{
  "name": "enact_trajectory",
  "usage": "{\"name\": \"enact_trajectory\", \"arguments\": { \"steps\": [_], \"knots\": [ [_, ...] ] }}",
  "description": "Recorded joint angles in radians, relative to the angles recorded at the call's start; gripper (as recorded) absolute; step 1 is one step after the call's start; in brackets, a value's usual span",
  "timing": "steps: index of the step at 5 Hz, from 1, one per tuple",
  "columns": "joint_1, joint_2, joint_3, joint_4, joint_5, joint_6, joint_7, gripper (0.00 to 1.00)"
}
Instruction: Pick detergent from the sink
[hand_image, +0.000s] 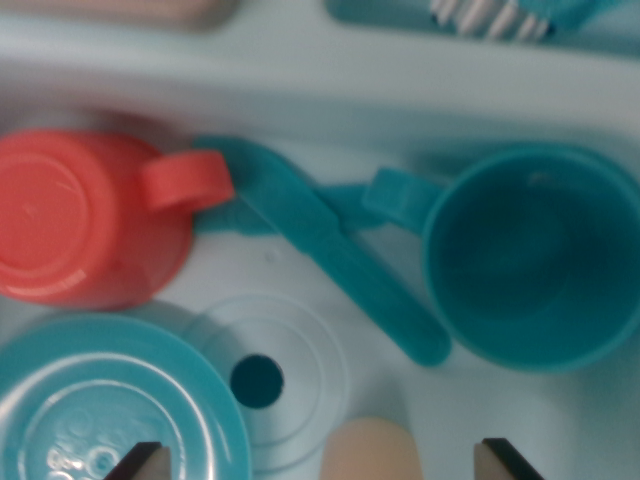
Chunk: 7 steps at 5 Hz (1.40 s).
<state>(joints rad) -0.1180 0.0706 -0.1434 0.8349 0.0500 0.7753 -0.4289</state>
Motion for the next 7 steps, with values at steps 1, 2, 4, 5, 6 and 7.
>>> {"name": "enact_trajectory", "arguments": {
  "steps": [1, 2, 4, 5, 6, 7],
  "knots": [
    [0.0, 0.0, 0.0, 0.0, 0.0, 0.0, 0.0, 0.0],
    [-0.0033, 0.002, -0.004, -0.018, 0.0022, -0.019, -0.011, 0.0],
    [-0.0055, 0.004, -0.007, -0.03, 0.0037, -0.032, -0.018, 0.0],
    [-0.0055, 0.004, -0.007, -0.03, 0.0037, -0.032, -0.018, 0.0],
    [-0.0067, 0.005, -0.008, -0.036, 0.0044, -0.038, -0.022, 0.0],
    [-0.0067, 0.005, -0.008, -0.036, 0.0044, -0.038, -0.022, 0.0]
  ]
}}
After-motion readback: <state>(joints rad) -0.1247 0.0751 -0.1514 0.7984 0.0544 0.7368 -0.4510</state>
